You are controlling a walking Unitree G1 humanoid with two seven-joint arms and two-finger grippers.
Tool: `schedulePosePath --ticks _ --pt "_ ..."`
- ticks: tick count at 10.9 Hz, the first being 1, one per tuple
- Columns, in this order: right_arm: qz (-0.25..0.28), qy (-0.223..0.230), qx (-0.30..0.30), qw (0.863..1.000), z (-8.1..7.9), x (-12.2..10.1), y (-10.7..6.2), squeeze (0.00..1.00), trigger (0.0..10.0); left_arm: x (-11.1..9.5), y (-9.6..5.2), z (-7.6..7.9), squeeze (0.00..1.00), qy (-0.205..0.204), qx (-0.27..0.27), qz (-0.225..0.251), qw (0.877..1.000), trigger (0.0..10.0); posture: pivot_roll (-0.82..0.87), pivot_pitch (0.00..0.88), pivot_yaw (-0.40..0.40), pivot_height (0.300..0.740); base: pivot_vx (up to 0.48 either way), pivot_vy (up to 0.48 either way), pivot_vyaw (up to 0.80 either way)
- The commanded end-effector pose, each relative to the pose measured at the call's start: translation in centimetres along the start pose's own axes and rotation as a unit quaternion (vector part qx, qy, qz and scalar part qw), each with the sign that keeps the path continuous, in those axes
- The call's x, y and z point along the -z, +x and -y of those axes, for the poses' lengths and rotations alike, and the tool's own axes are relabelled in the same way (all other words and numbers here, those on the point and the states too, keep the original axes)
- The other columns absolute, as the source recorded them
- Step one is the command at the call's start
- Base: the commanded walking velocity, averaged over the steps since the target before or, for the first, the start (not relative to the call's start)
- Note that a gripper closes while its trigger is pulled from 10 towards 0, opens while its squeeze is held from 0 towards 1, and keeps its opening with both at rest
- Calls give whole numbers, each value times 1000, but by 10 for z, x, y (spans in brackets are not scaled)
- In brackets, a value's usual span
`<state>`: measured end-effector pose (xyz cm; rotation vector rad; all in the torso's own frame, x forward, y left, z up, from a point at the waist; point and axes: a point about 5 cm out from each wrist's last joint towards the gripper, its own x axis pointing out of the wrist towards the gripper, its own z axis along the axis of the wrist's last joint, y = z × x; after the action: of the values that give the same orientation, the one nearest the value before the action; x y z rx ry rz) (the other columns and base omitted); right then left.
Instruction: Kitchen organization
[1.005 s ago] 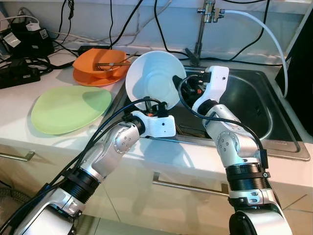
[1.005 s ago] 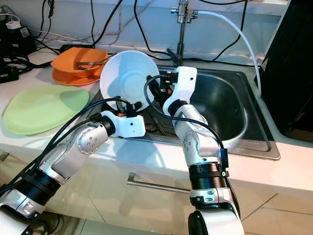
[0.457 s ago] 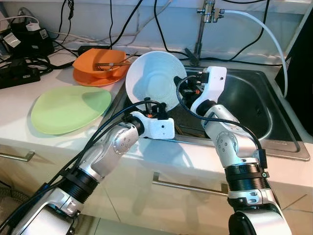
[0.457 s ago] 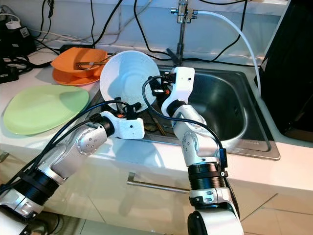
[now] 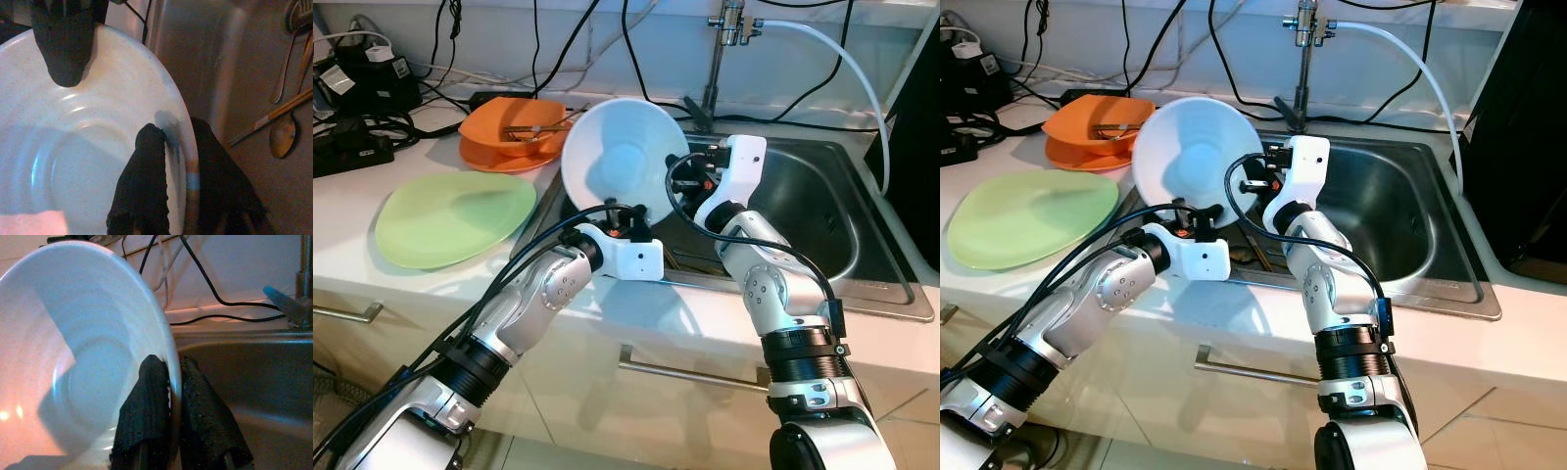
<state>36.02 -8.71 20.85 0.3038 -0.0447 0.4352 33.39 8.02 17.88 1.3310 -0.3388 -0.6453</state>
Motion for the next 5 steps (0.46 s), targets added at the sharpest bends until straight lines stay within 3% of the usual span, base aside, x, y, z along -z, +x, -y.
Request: schedulePosePath --ticks 1,5 --pt "-4 -5 -8 1000 -3 1 2 0 0 -2 -1 -10 518 7 -18 6 1000 10000 222 0 22 740 0 0 0" --pt "-4 -5 -8 1000 -3 1 2 0 0 -2 -1 -10 518 7 -18 6 1000 10000 222 0 22 740 0 0 0"
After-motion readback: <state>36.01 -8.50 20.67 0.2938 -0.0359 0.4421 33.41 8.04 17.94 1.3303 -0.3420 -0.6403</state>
